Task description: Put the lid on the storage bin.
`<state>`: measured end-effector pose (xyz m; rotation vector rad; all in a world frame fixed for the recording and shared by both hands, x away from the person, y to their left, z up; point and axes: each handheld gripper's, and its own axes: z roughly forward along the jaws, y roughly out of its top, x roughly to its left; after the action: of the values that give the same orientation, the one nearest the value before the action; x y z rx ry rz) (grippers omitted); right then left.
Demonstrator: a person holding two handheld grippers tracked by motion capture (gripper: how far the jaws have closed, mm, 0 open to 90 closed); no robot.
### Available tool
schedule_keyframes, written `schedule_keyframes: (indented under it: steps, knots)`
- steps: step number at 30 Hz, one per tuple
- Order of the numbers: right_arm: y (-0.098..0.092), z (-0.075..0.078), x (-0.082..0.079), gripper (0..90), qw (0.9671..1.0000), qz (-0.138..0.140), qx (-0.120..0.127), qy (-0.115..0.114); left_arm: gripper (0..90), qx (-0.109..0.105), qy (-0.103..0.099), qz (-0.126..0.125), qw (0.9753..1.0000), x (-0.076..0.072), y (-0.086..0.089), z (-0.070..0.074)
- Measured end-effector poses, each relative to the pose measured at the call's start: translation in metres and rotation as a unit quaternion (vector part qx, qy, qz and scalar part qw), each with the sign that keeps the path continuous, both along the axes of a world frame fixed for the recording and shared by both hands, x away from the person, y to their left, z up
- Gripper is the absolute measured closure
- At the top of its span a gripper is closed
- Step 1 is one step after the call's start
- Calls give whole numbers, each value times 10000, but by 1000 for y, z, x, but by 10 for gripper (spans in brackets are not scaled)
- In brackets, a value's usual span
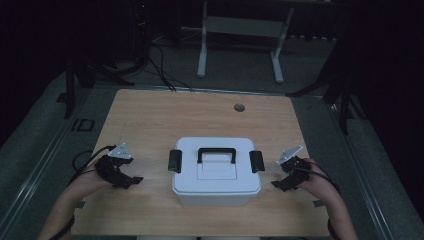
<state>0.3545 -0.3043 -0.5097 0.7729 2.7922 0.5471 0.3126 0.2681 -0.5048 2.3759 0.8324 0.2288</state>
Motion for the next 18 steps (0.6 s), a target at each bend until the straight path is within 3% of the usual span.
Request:
schedule_keyframes:
  steps: [6, 9, 13, 18]
  knots:
    - [-4, -2, 2, 177, 9990, -235, 157, -344, 116, -102, -240, 265, 9993, -5, 9, -9]
    - [-6, -2, 2, 177, 9977, -377, 258, -495, 117, -291, -266, 343, 9986, -8, 14, -12]
    - [-11, -5, 4, 176, 9941, -705, 471, -682, 117, -280, -240, 368, 9986, -11, 17, -19]
    - [-15, -12, 4, 176, 9868, -1104, 712, -947, 117, -424, -301, 525, 9973, -15, 23, -28]
